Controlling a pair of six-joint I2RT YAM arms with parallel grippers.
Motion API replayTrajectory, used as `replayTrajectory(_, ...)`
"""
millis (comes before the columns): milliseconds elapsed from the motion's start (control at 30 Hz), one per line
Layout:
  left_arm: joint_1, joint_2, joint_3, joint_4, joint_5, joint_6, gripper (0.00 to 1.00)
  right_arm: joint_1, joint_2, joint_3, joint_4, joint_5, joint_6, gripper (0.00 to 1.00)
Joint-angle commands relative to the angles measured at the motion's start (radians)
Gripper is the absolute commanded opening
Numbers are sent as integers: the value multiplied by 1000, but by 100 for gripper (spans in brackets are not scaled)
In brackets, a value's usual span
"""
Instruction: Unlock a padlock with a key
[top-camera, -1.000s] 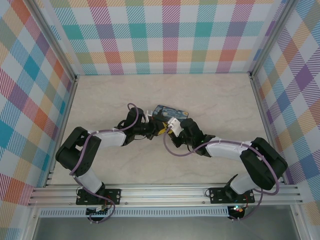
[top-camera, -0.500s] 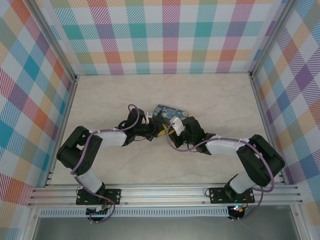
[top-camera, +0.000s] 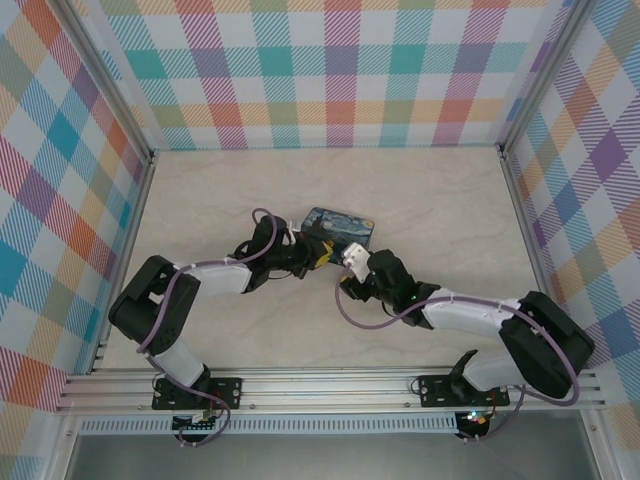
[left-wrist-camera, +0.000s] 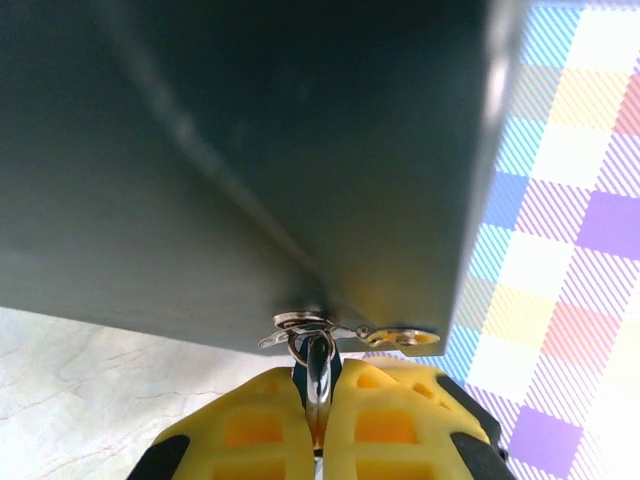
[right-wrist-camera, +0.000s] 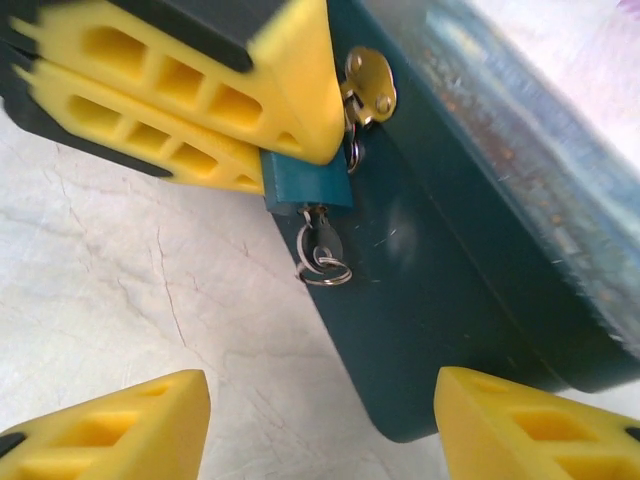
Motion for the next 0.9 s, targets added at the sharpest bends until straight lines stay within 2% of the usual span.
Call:
replayTrajectory(0, 25, -50, -4, 1, 2, -48, 0, 45, -41, -25, 68, 127, -97, 64)
replayTrajectory(167, 35, -59, 12, -9, 52, -89, 0, 92, -35, -36, 155, 212, -234, 67)
replayTrajectory(367, 53, -79, 14, -29, 80, -103, 0, 93, -12, -17, 218, 220, -391, 65)
replayTrajectory(500, 64, -75, 5, -14, 95, -119, 0, 92, 74, 1, 283, 255, -494, 64)
replayTrajectory(700, 69, -76, 3, -3, 107, -128, 0, 92, 107, 33, 276, 239, -487, 57)
replayTrajectory(867, 69, -76, -3, 9, 107, -134, 0, 92, 113, 57, 256, 202, -472, 47)
